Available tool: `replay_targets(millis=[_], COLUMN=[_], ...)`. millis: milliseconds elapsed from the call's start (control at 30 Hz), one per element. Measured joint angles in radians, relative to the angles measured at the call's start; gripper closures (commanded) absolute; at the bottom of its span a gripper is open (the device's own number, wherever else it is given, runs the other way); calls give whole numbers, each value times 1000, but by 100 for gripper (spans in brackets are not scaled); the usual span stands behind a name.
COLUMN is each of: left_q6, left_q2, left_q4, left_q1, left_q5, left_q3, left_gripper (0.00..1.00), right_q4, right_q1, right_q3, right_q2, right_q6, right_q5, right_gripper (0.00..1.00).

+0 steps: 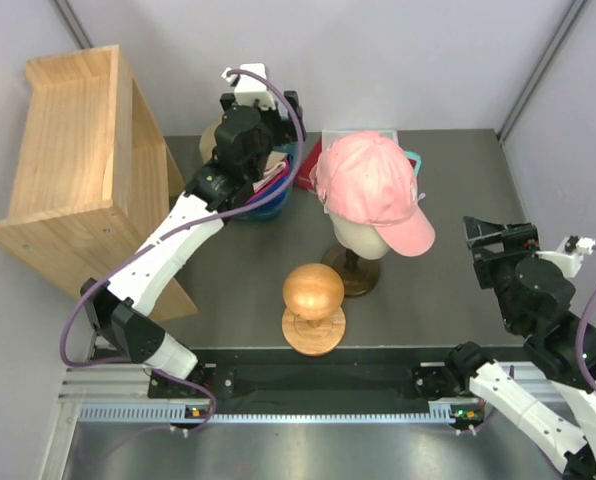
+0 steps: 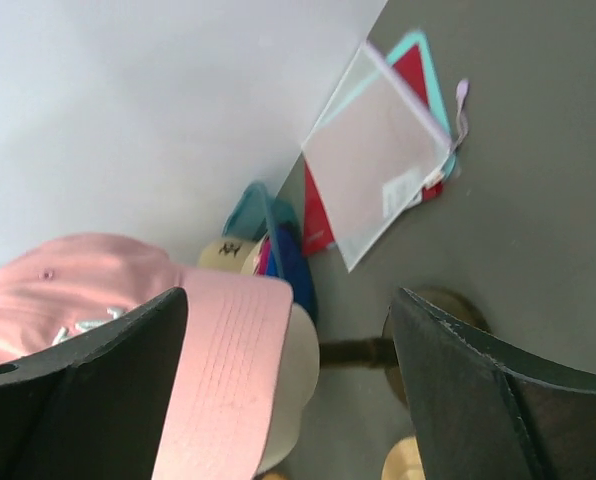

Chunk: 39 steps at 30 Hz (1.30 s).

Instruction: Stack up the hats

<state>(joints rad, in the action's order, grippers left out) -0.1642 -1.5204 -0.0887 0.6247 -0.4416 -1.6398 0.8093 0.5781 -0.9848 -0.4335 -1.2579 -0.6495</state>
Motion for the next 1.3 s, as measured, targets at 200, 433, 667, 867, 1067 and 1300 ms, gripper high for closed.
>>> replay_targets(millis=[200,433,667,867,1067,1300], left_q6=[-118,-148,-56,-19,-1,-29], left_q2=[-118,-372,-633,-800,-857,-887], left_q4=[-76,-194,-206,-193,-148,-142], left_q1=[-179,-262,-298,-391,-459,-486], left_q5=[105,121,6,7,12,100], left_q3=[-66,-253,-452,-605,-652,-655], left_gripper=[6,1,1,1,1,5], right_q4=[-47,-177,-299,-350,-377,-378], right_q1=[0,-21,-202,-240,-246,-248], right_q3=[-59,-164,-161,-195,-218,-227], right_q2=[-82,-339,-434,-443,-471,-499], right_q6=[129,277,314,327,322,315], right_q5=[-121,-137,57,122,148,156], right_gripper=[19,19,20,20,20,20])
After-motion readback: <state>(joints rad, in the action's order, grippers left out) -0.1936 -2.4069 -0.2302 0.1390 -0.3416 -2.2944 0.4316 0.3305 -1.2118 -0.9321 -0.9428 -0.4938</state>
